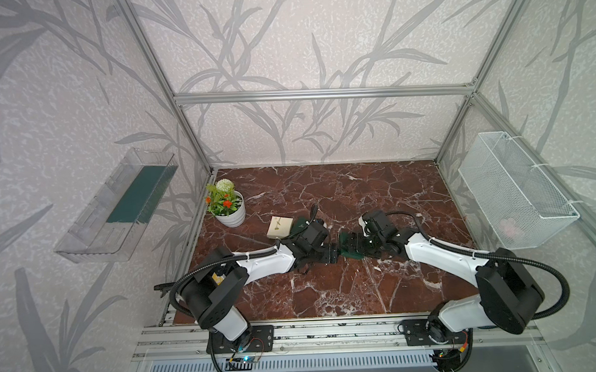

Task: Take the rings out of the lift-off lid box
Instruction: Open the lid on the jewelry box.

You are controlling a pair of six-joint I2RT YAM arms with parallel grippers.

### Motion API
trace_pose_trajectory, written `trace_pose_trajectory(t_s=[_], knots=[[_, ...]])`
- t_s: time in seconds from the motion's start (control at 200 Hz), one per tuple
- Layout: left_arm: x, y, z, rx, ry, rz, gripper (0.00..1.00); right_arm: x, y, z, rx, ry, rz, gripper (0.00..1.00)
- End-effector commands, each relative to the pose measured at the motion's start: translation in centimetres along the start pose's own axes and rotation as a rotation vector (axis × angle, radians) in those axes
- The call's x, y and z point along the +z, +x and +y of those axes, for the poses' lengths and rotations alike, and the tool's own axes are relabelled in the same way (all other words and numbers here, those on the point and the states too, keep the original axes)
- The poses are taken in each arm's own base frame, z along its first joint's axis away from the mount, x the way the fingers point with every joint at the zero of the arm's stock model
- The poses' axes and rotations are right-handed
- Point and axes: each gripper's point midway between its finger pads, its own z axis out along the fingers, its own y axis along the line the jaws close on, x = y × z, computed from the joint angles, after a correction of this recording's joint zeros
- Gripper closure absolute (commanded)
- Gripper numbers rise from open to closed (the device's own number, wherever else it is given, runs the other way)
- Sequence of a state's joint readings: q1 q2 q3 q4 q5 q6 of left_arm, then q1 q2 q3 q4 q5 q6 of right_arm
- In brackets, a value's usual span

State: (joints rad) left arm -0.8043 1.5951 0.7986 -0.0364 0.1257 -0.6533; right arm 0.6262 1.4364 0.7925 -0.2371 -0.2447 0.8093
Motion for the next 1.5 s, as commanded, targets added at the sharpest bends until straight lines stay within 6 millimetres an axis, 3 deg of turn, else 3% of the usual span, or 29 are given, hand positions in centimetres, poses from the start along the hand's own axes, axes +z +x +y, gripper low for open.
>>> trace_pose_trajectory(t_s=[0.0, 0.19, 0.36, 0.605, 1.495], knots=[[-0.2, -0.6, -2.1, 0.007, 0.057, -0.005, 0.13, -0.9, -0.8, 2.9, -0.024, -0.119, -0.031, 0.19], [-0.7, -0.9, -2.6, 0.005, 0.078, -0.019, 0.13, -0.7, -0.6, 2.3, -0.020, -0.103, -0.029, 0.19], [-1.6, -1.1, -2.4, -0.002, 0.059, -0.029, 0.13, -0.6, -0.4, 0.6, -0.020, -0.023, -0.034, 0.19], [-3.3, -2.6, -2.7, -0.022, 0.076, -0.093, 0.13, -0.6, 0.3, -0.9, -0.011, 0.017, -0.033, 0.16], [-0.5, -1.5, -2.9, -0.052, 0.098, -0.040, 0.15, -1.6, 1.6, -0.2, 0.020, -0.084, -0.037, 0.16]])
